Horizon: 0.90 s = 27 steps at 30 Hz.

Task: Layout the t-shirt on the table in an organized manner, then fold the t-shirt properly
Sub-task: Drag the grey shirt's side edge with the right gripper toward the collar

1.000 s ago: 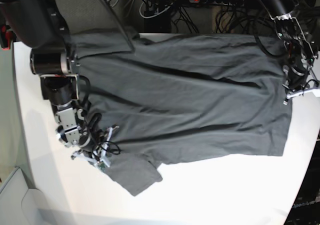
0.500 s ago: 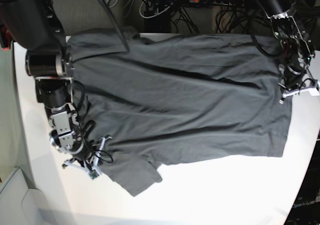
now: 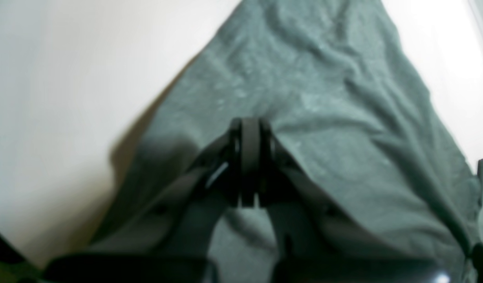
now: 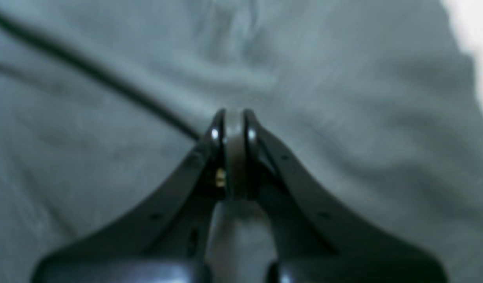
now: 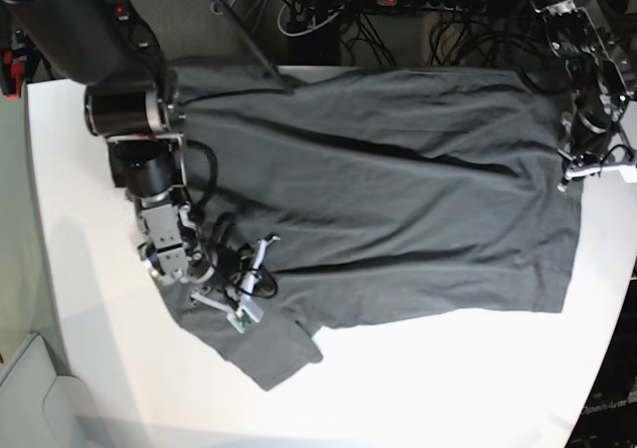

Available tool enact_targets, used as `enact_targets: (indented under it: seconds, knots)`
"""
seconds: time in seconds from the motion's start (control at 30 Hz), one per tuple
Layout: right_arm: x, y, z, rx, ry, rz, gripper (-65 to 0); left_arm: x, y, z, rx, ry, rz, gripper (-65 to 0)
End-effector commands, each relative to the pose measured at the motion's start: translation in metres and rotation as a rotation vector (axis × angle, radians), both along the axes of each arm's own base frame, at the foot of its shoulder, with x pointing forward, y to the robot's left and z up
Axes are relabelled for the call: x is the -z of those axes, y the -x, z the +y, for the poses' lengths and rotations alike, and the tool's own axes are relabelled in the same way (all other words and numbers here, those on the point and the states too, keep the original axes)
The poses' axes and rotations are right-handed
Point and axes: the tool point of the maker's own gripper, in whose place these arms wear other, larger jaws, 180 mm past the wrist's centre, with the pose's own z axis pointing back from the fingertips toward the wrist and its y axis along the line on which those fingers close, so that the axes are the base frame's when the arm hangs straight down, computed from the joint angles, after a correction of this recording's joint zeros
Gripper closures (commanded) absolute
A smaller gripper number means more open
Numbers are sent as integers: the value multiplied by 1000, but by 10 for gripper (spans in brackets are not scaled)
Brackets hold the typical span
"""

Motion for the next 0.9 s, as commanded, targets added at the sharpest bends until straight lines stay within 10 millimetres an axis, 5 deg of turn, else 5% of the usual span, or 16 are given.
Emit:
enact_targets:
  seconds: [0.0,0.2,0.4,0.57,0.87]
  knots:
    - [-20,-17,-1,6,-13,-50,0,-12,-3,6,0,-24,-27,-3]
    - [-14,-25,-38,113,35,-89,0,-2,9,5,-2,-19,4,-3]
    - [-4,-29,-98,241,142,-91,0,2,11,0,-6,-6,4,-3]
    - [-18,-47,-148,383,202,-161,0,3,8,-6,-8,11,-2,-3]
    - [-65,-77,-172,476,240,-311,0,6,12,-6,-6,13,8,-3]
